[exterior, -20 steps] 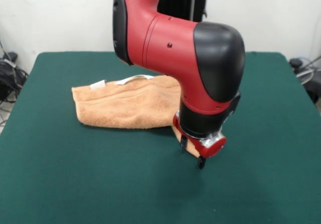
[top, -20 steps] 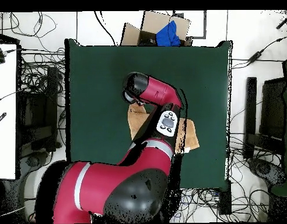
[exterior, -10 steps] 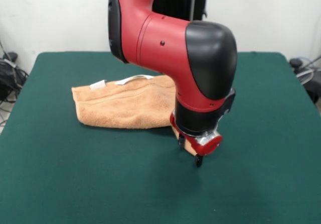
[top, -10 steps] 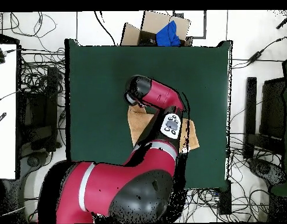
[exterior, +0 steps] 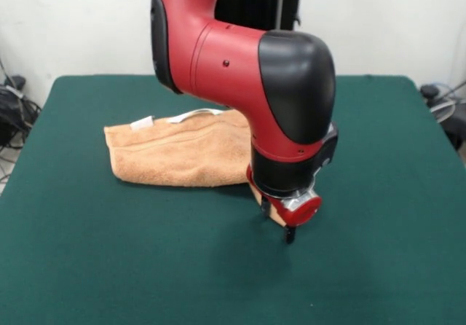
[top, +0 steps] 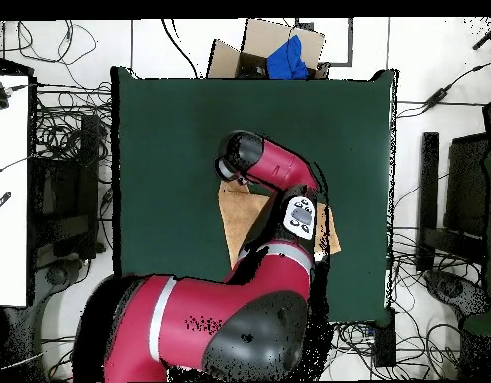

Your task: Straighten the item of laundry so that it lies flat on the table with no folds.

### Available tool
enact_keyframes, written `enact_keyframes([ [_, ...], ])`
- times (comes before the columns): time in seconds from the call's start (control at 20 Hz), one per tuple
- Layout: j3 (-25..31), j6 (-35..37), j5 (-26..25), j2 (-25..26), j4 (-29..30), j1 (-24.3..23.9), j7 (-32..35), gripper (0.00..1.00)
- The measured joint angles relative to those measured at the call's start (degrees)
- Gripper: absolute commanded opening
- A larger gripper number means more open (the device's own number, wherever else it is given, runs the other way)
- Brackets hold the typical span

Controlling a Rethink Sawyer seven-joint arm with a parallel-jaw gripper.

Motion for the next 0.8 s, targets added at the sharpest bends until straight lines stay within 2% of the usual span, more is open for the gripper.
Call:
enact_keyframes([
  [0.8, -0.79, 0.18, 0.47, 0.23, -0.34, 2.01, 0.01, 1.0],
])
